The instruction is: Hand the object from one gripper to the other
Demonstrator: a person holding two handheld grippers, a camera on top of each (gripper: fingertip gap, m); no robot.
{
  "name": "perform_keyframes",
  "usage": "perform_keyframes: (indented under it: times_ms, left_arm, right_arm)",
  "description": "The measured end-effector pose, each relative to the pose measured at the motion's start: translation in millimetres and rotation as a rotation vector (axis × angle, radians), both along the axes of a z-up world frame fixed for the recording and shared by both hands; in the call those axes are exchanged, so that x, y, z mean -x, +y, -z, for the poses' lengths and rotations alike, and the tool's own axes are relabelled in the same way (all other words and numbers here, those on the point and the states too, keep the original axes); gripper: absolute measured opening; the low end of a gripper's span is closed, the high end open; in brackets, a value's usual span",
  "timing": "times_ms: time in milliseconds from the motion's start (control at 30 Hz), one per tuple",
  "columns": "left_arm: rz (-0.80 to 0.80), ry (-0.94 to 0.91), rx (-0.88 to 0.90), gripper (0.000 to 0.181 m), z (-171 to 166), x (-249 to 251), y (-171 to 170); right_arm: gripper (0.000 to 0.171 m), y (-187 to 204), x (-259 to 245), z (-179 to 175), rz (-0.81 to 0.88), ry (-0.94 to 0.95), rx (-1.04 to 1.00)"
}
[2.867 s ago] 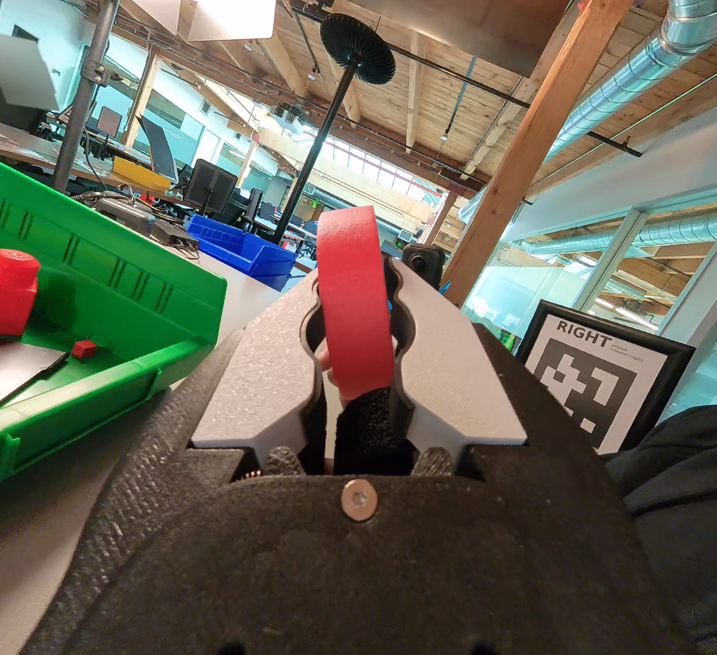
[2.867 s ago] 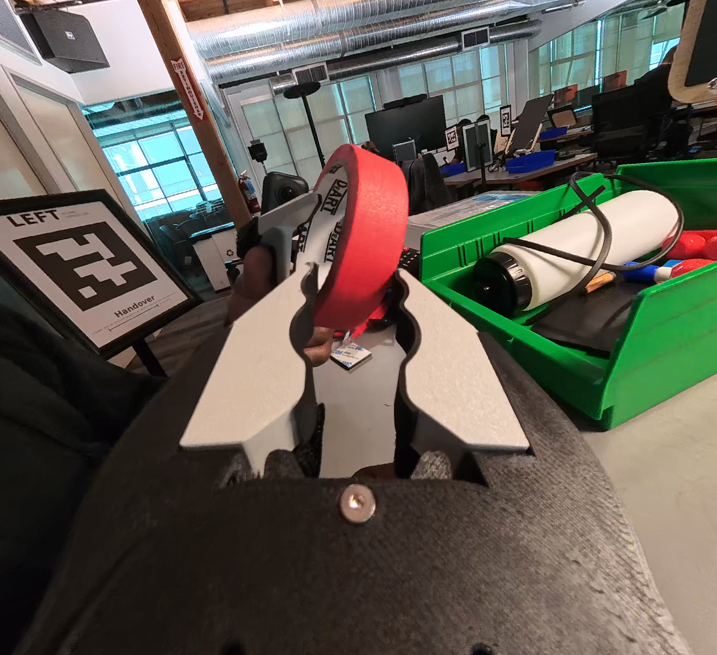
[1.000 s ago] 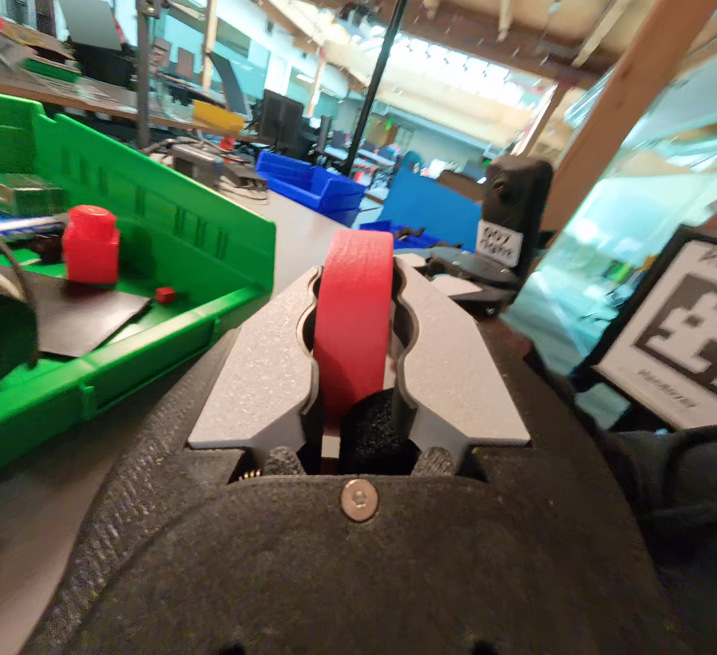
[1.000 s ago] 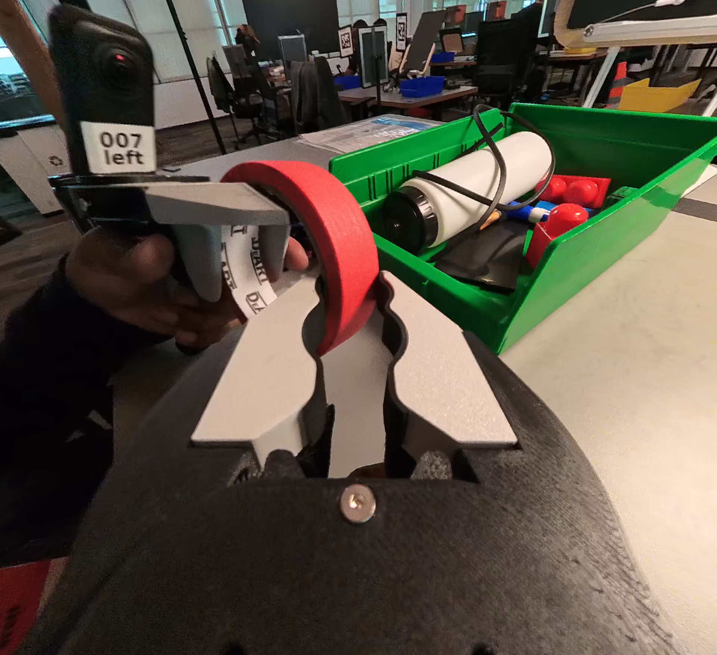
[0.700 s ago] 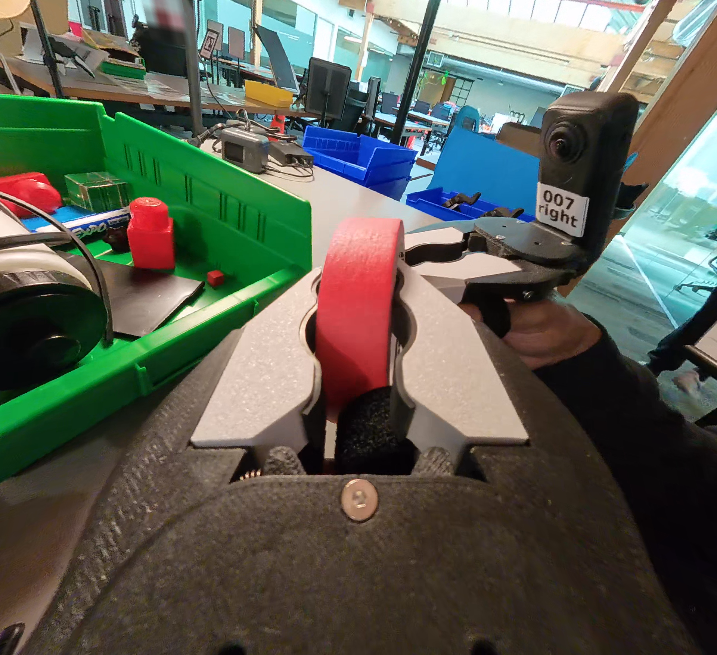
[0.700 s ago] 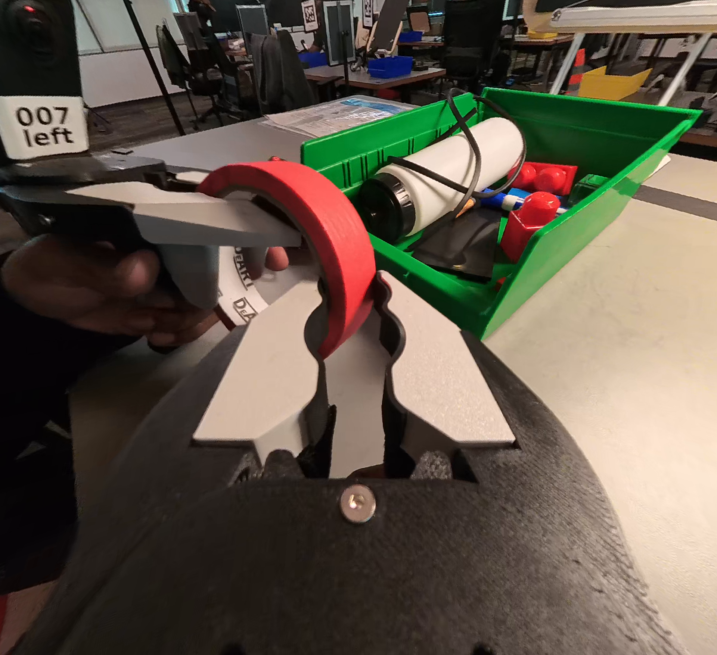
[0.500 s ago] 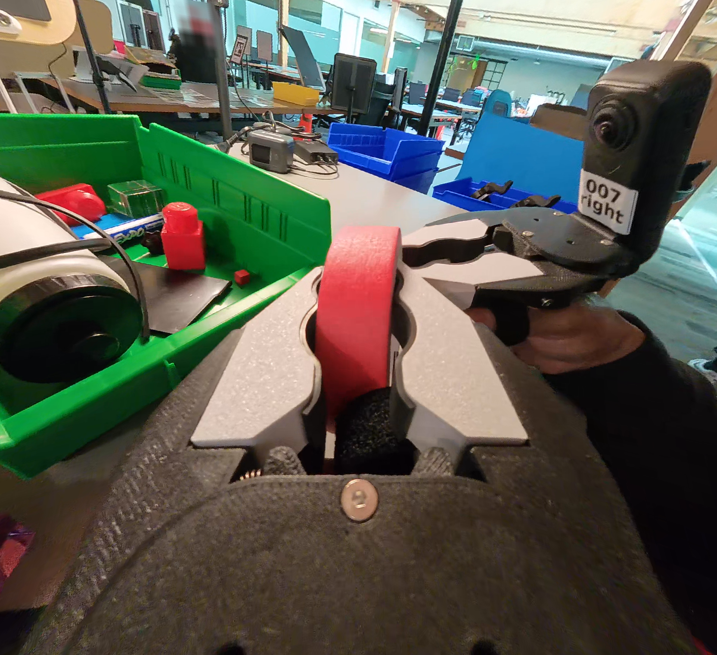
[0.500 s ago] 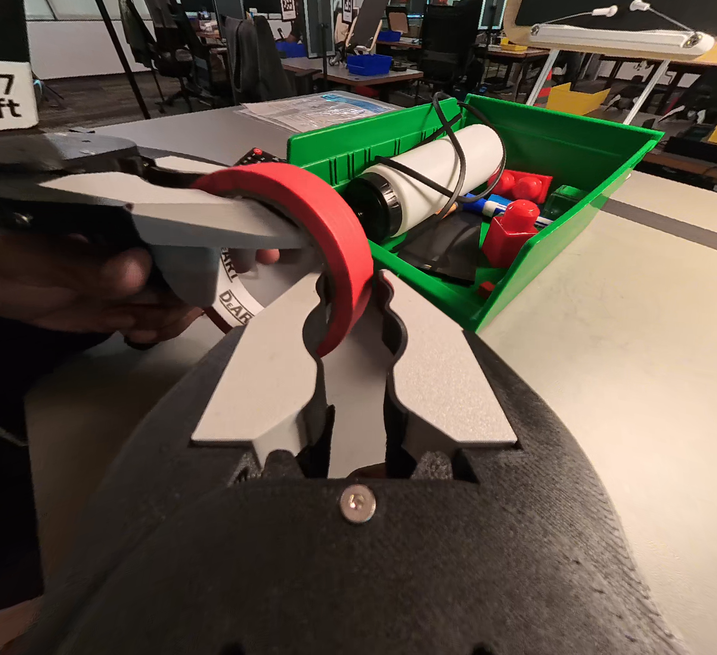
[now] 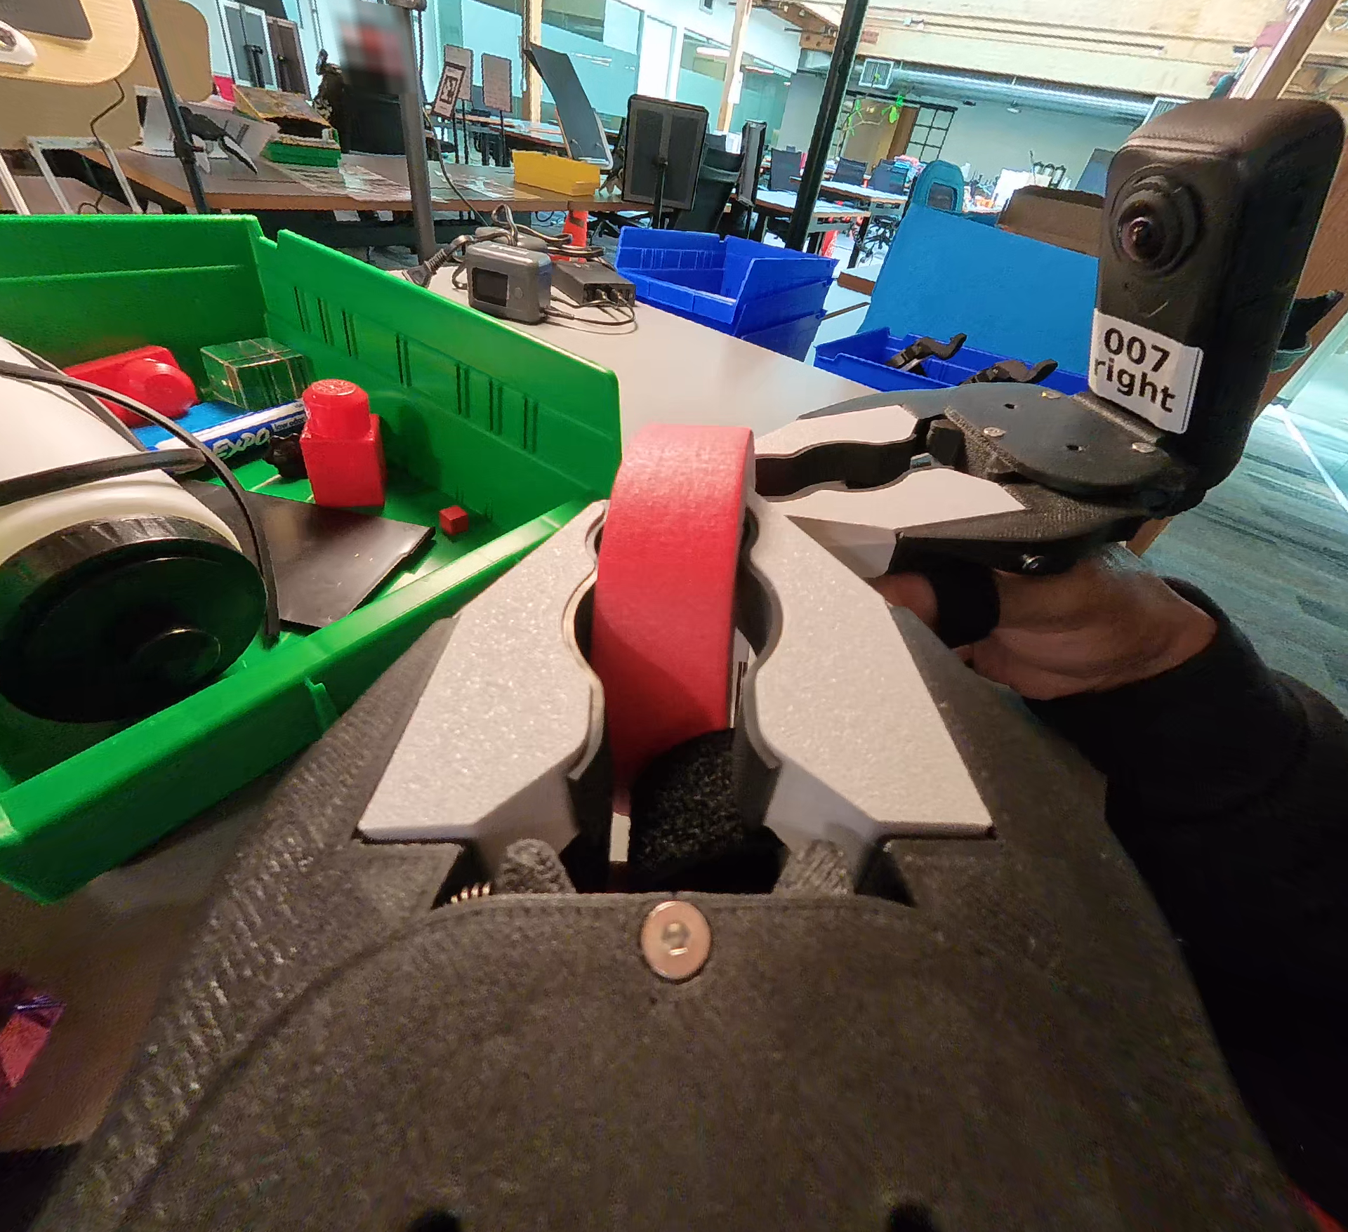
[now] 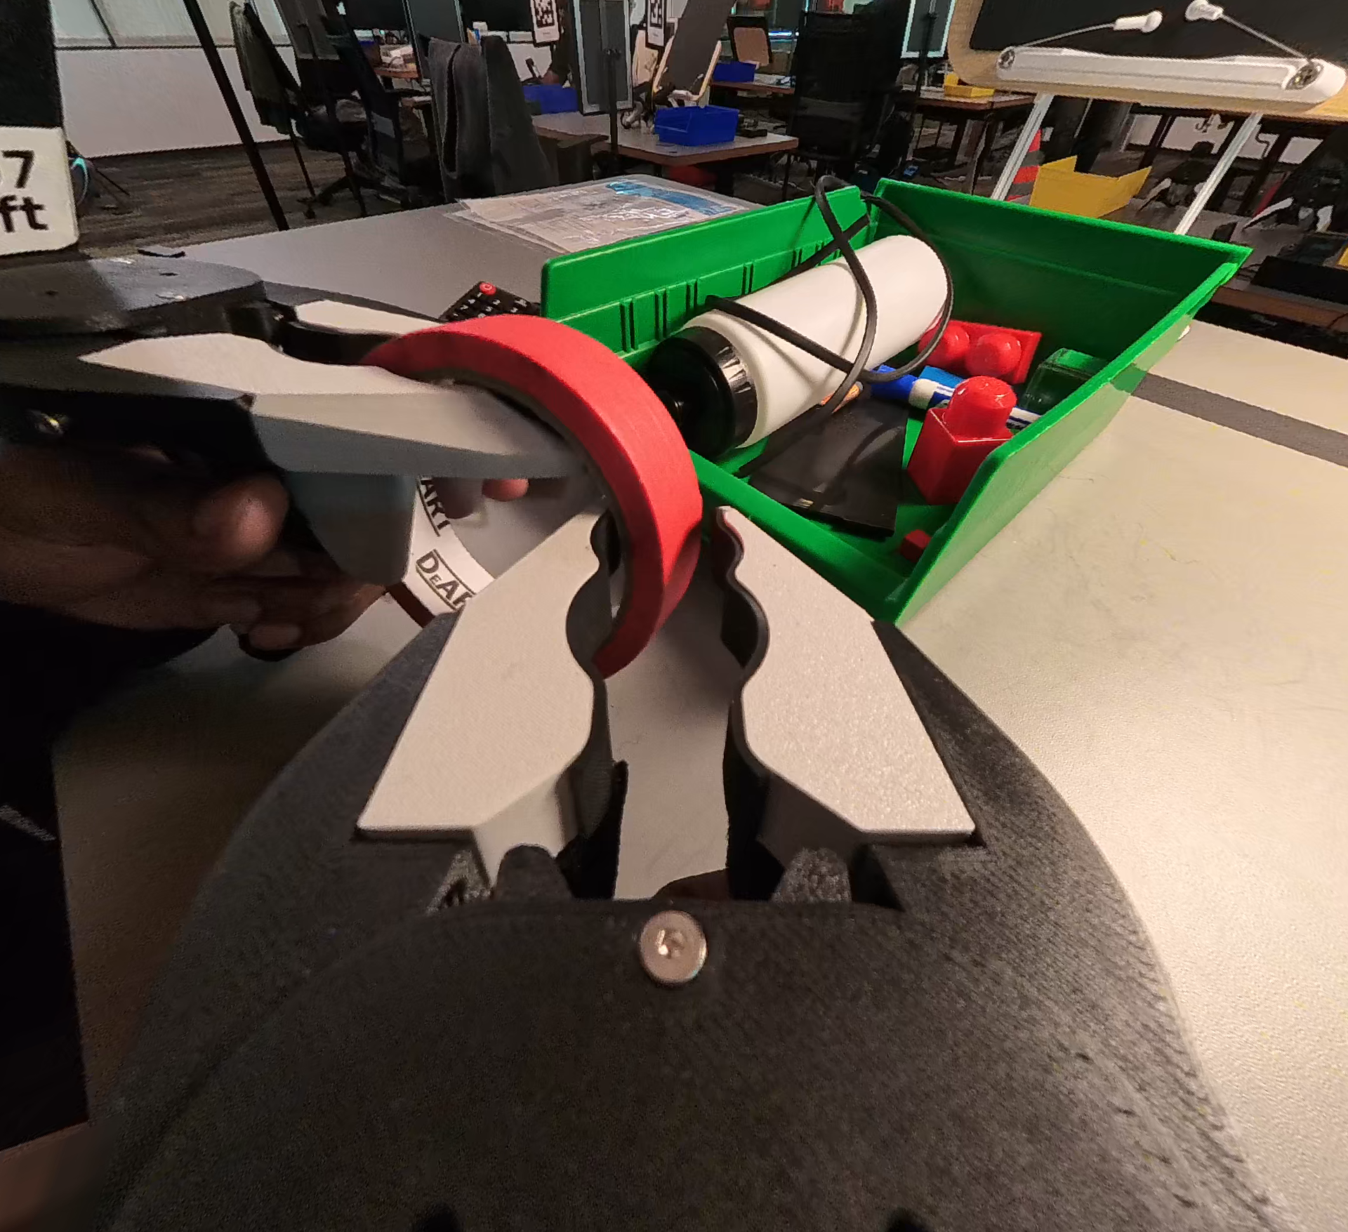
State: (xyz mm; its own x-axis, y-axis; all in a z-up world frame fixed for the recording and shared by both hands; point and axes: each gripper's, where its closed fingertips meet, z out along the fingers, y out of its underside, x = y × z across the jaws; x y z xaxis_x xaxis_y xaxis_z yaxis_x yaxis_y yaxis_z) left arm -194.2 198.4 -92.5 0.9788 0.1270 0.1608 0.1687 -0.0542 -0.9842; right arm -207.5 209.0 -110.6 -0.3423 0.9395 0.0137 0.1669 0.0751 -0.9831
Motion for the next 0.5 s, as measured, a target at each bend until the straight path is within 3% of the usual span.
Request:
perform_keyframes:
  times_ms: [333,500]
  left_arm:
    - [0.002,0.007,0.013,0.03,2.1,-0.8,0.5]
    - [-0.019,0.045,0.041,0.03,5.5,1.1,0.7]
  right_arm:
    - [0.027,-2.9,-1.6,-5.5,-0.007,0.051,-0.026]
    - [0.032,2.6,1.7,-4.3,0.069,0.115,-0.204]
